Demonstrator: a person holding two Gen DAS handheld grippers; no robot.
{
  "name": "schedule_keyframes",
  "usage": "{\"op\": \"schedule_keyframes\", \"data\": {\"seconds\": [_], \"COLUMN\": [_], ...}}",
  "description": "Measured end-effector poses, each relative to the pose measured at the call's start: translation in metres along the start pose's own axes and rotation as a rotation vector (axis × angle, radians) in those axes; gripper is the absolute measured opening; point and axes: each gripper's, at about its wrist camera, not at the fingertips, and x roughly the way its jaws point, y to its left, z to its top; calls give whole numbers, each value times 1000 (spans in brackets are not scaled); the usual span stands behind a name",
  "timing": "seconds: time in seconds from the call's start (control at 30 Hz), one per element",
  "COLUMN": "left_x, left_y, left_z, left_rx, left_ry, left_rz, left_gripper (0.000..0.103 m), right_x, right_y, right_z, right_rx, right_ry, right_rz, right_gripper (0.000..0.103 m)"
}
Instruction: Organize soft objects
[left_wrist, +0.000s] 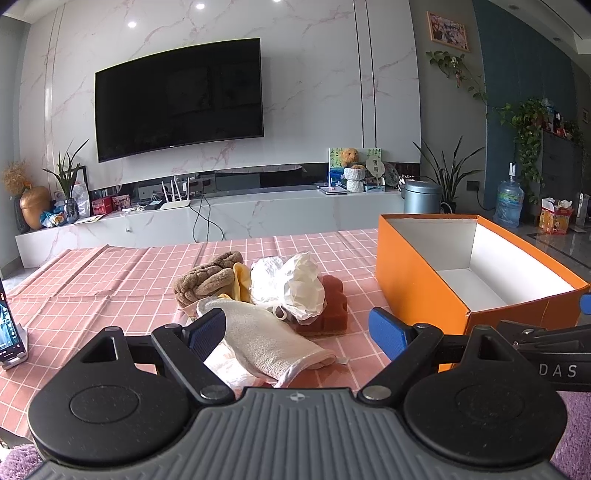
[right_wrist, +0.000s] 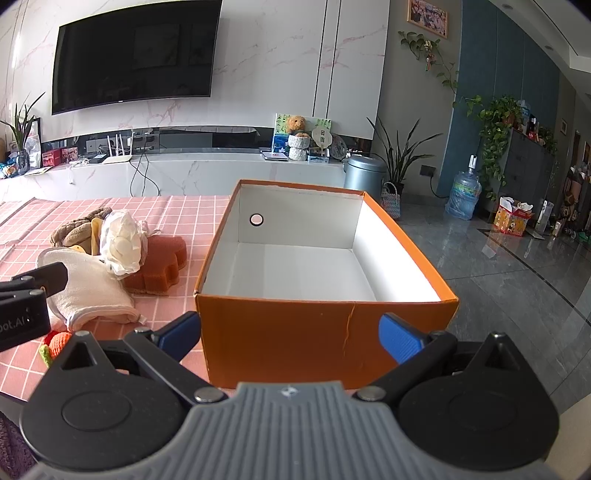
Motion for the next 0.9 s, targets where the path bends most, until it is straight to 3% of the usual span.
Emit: {"op": "schedule_keyframes", "data": {"seconds": [0.27, 0.47, 0.77, 0.9], "left_x": [-7, -4, -4, 1], "left_y": [2, 13, 38, 49], "left_z": [1, -4, -11, -14], "left_rx": [39, 8, -76, -89], "left_ry": [-5, 68, 138, 189], "left_rz": [0, -37, -73, -65], "left_gripper": [102, 102, 102, 98], "right_x": [1, 0, -13, -19], "right_y": [0, 1, 21, 35], "right_z": [0, -3, -4, -4], "right_rx": [6, 31, -59, -118], "right_ry": [6, -4, -45, -70], "right_rz": [18, 134, 260, 308], "right_gripper": [101, 101, 99, 87]}}
